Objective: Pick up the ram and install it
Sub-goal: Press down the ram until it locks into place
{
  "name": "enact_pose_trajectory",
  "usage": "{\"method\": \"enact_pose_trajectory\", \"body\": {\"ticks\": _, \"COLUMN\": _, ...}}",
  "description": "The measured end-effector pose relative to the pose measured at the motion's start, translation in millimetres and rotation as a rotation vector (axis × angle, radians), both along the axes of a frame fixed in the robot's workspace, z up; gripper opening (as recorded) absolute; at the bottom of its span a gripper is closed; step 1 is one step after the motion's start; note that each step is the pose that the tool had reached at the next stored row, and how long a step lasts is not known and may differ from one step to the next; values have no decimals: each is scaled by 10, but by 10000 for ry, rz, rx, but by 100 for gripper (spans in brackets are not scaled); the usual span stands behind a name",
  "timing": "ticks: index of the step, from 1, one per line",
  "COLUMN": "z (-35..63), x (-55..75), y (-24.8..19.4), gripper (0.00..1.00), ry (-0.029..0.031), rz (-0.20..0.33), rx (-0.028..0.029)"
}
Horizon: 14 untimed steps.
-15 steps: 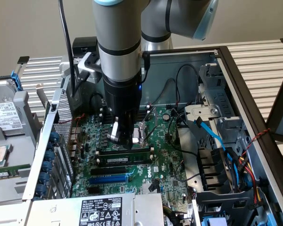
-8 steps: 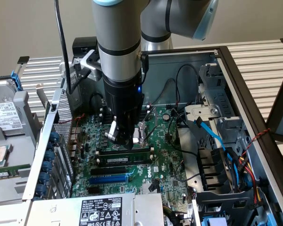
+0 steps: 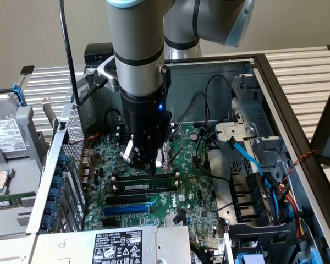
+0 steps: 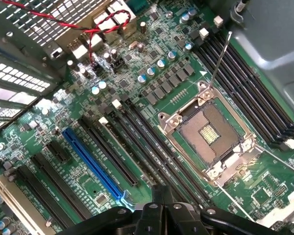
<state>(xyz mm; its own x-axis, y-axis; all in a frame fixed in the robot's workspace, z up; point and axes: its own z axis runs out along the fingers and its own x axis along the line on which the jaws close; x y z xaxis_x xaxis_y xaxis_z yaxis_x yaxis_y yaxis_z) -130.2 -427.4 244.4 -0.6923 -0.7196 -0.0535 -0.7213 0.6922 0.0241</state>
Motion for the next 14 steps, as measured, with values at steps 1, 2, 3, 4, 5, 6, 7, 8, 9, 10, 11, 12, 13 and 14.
{"method": "enact_pose_trajectory", "body": {"ticks": 1, "z": -2, "x": 0, "y": 0, "gripper": 11, "ry": 0, "rz": -179, "rx": 0}}
{"method": "enact_pose_trajectory", "body": {"ticks": 2, "z": -5, "x": 0, "y": 0, "gripper": 11, "ry": 0, "rz": -349, "rx": 0}}
{"method": "enact_pose_trajectory", "body": {"ticks": 3, "z": -7, "x": 0, "y": 0, "gripper": 11, "ry": 0, "rz": -534, "rx": 0}}
{"method": "enact_pose_trajectory", "body": {"ticks": 4, "z": -9, "x": 0, "y": 0, "gripper": 11, "ry": 0, "rz": -709, "rx": 0}}
{"method": "enact_pose_trajectory", "body": {"ticks": 5, "z": -11, "x": 0, "y": 0, "gripper": 11, "ry": 0, "rz": -895, "rx": -1}}
{"method": "enact_pose_trajectory", "body": {"ticks": 6, "z": -14, "x": 0, "y": 0, "gripper": 11, "ry": 0, "rz": -1070, "rx": 0}}
{"method": "enact_pose_trajectory", "body": {"ticks": 7, "z": -16, "x": 0, "y": 0, "gripper": 11, "ry": 0, "rz": -1246, "rx": 0}}
{"method": "enact_pose_trajectory", "body": {"ticks": 8, "z": -19, "x": 0, "y": 0, "gripper": 11, "ry": 0, "rz": -1420, "rx": 0}}
{"method": "enact_pose_trajectory", "body": {"ticks": 9, "z": -21, "x": 0, "y": 0, "gripper": 11, "ry": 0, "rz": -1602, "rx": 0}}
{"method": "enact_pose_trajectory", "body": {"ticks": 10, "z": -24, "x": 0, "y": 0, "gripper": 11, "ry": -1, "rz": -1770, "rx": 0}}
{"method": "enact_pose_trajectory", "body": {"ticks": 11, "z": -26, "x": 0, "y": 0, "gripper": 11, "ry": 0, "rz": -1957, "rx": 0}}
{"method": "enact_pose_trajectory", "body": {"ticks": 12, "z": -28, "x": 0, "y": 0, "gripper": 11, "ry": 0, "rz": -2133, "rx": -1}}
{"method": "enact_pose_trajectory", "body": {"ticks": 13, "z": -30, "x": 0, "y": 0, "gripper": 11, "ry": 0, "rz": -2309, "rx": -1}}
{"method": "enact_pose_trajectory", "body": {"ticks": 14, "z": -33, "x": 0, "y": 0, "gripper": 11, "ry": 0, "rz": -2487, "rx": 0}}
